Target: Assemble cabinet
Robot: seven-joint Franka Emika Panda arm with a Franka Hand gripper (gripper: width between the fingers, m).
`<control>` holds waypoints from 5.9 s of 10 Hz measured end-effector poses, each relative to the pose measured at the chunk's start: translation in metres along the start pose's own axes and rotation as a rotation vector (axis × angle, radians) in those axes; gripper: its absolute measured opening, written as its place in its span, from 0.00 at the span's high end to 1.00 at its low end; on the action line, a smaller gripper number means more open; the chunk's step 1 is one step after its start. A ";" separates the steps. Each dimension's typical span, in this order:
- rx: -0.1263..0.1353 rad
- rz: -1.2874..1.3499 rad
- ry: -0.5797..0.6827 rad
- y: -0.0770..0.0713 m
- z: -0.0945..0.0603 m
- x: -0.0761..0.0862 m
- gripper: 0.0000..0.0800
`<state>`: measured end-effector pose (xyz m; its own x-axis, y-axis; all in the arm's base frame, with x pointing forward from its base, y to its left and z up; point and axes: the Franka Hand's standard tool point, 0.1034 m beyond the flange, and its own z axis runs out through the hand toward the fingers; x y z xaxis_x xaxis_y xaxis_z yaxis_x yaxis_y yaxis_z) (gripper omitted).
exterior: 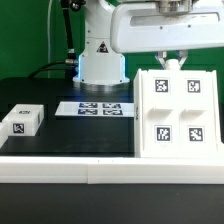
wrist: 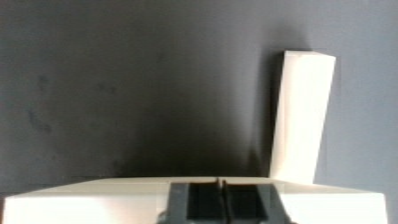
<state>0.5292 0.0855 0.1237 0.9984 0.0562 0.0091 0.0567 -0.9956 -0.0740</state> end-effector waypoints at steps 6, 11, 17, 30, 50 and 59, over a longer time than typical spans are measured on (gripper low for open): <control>0.004 -0.031 -0.027 0.002 -0.011 0.009 1.00; 0.006 -0.034 -0.038 0.003 -0.012 0.015 1.00; 0.006 -0.034 -0.038 0.003 -0.012 0.015 0.20; -0.033 -0.012 -0.003 0.067 0.016 -0.052 0.00; -0.068 -0.147 -0.087 0.264 0.071 -0.127 0.00; -0.085 -0.153 -0.082 0.267 0.085 -0.130 0.30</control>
Offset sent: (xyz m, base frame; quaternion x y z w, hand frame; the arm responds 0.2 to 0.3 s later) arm 0.0068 -0.0069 0.0129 -0.0078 -0.0116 -0.0400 0.9991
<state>0.4152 -0.1810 0.0175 0.9753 0.2099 -0.0683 0.2108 -0.9775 0.0062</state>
